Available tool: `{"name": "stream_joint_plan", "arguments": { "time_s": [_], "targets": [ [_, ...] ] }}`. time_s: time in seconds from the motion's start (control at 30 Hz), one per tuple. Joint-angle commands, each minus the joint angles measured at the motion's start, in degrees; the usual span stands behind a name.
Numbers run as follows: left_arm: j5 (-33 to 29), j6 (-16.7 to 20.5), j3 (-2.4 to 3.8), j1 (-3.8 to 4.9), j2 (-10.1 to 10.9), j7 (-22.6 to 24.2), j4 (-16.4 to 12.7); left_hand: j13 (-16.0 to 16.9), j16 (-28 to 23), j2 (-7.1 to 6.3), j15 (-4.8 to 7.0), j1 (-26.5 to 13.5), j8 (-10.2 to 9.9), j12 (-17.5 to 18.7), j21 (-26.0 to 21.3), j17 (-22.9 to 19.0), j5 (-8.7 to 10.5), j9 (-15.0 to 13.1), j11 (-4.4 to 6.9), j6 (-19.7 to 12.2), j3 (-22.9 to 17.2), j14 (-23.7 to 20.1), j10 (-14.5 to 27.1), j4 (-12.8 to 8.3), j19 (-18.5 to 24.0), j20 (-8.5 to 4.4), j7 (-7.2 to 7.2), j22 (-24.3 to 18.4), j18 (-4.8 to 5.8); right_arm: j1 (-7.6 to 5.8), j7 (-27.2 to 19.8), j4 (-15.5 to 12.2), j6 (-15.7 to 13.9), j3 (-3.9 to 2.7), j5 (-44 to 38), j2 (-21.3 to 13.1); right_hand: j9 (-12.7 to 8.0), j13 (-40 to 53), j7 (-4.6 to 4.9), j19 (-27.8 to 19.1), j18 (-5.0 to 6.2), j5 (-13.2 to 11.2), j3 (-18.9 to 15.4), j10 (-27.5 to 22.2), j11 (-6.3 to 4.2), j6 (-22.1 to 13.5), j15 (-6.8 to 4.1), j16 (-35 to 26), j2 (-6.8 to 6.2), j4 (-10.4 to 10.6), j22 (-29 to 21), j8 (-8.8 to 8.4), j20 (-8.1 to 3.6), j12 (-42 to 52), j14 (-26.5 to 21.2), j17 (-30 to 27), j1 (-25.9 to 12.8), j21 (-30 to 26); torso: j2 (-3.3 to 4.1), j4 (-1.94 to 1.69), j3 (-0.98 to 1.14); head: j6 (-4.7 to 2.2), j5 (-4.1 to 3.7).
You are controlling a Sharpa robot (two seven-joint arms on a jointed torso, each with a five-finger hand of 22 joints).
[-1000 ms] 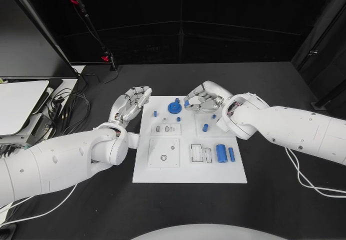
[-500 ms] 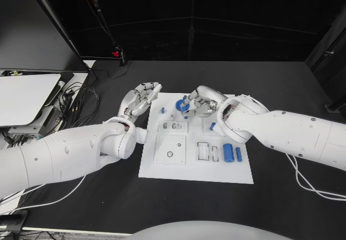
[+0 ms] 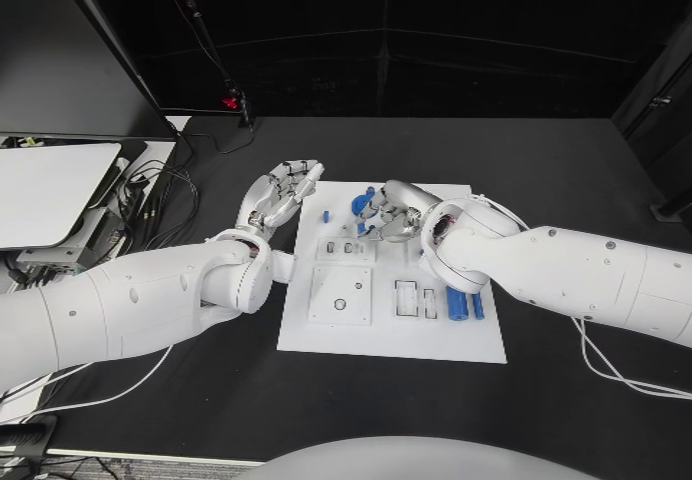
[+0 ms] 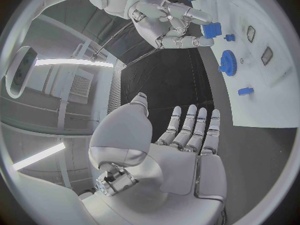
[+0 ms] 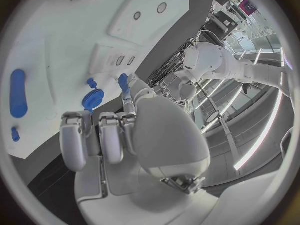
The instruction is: Assemble the parts on the task board
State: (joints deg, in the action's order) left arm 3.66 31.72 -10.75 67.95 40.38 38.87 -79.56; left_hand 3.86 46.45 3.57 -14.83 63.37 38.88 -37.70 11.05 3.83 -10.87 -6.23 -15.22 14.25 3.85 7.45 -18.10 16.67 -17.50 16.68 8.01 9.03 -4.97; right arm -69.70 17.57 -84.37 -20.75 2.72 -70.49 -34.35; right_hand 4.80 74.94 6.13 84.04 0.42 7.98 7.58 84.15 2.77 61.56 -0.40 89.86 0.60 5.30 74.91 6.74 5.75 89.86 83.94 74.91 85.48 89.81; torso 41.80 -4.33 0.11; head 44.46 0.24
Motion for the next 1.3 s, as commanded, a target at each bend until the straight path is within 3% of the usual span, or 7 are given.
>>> {"name": "stream_joint_plan", "arguments": {
  "time_s": [0.03, 0.43, 1.3],
  "targets": [
    [0.3, 0.0, 0.06, 0.12, -0.1, 14.3, 0.0, 0.0, 0.3, 0.33, -0.34, 0.1, 0.3, -0.3, 0.2, -0.1, -0.21, 0.0, -0.01, 0.3, 0.4, 0.1, -0.1, 0.0, 0.2, -0.10, 9.06, 0.1, -0.35, 0.07, 4.4, -0.5, 0.9, -0.03, -3.2, 0.2, -0.1, 15.1, 0.72, 6.0, -0.42, 0.2, -0.1, 5.9, 0.39, 1.9, 0.19, 0.1, -0.38, -0.2, 15.1, -0.20, 0.42, 0.1, 6.1, 15.1, -0.1, 0.2, 0.01, 0.01, -0.01, 0.11, -0.07],
    [0.3, 0.0, 0.06, 0.12, -0.2, 14.2, 0.0, 0.0, 0.3, 0.33, -0.34, 0.1, 0.3, -0.3, 0.2, -0.1, -0.21, 0.0, -0.01, 0.3, 0.4, 0.1, -0.1, 0.0, 0.2, -0.10, 9.06, 0.1, -0.35, 0.89, 6.7, 0.4, 0.9, 0.00, -5.2, 1.5, -0.3, 15.1, 0.80, 6.0, -0.42, 0.2, -0.2, 5.9, 0.46, 1.5, 0.15, 0.1, -0.59, -0.3, 15.1, -0.74, 0.39, 0.1, 6.1, 15.1, -0.4, 0.2, 0.04, -0.06, 0.03, 0.20, -0.49],
    [0.3, 0.0, 0.06, 0.12, -0.2, 14.0, 0.1, -0.1, 0.4, 0.38, -0.34, 0.1, 0.3, -0.4, 0.3, -0.1, -0.26, 0.1, 0.00, 0.3, 0.5, 0.2, -0.1, 0.0, 0.2, -0.09, 9.06, 0.1, -0.34, 2.83, 6.3, 2.3, 0.3, 0.01, -5.3, 2.9, -0.8, 15.1, 1.39, 6.0, -0.42, 0.3, -0.2, 5.9, 0.92, 0.1, 0.33, 0.1, -0.80, -0.5, 15.1, -2.11, 0.48, 0.1, 6.1, 15.1, -0.8, 0.2, 0.01, 0.02, -0.01, 0.34, -0.49]
  ]
}}
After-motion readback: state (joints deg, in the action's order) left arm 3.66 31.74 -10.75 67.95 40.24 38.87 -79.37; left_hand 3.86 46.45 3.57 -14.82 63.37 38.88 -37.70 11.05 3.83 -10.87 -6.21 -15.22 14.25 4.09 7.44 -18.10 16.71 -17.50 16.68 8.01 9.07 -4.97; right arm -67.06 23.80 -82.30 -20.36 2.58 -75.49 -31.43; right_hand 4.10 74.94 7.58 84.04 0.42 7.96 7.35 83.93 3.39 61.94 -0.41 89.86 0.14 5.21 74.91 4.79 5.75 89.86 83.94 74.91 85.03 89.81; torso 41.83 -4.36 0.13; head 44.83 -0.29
